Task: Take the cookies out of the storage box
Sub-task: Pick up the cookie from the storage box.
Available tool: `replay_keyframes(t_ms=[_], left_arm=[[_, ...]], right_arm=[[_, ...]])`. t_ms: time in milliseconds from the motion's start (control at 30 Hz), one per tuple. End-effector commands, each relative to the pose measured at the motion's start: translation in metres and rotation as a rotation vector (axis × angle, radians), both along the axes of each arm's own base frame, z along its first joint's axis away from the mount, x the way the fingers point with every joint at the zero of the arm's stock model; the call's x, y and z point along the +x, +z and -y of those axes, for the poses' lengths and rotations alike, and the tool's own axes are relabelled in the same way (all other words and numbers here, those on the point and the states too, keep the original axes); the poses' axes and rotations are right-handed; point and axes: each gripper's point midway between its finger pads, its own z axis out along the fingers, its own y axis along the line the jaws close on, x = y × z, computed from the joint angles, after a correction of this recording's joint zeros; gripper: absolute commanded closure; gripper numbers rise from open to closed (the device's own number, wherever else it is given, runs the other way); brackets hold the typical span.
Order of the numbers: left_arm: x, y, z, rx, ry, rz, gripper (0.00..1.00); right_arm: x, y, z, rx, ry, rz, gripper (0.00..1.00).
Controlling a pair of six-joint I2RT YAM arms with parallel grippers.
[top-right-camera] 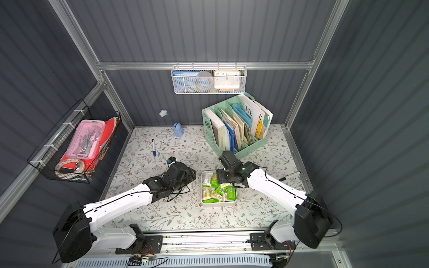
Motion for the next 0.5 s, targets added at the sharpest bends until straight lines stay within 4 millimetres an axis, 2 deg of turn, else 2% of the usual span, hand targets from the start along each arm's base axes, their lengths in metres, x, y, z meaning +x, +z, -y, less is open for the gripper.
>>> replay_keyframes(t_ms=[0,167,467], left_arm=[[0.006,0.024,-0.006,-0.095,0.076,0.063,0.38],[0.002,0.02,-0.019,-0.082,0.112,0.058,0.38],[-0.004,0.018,-0.035,-0.095,0.146,0.064,0.38]], right_arm=[[-0.005,-0.014,0.015,-0.18,0.056,-0.037,0.32],[0.003,-0.028,0.006,-0.22,0.073,-0.064,0.3],[0.019,-0.05,0.009,-0.328,0.042,-0.086,0.33]])
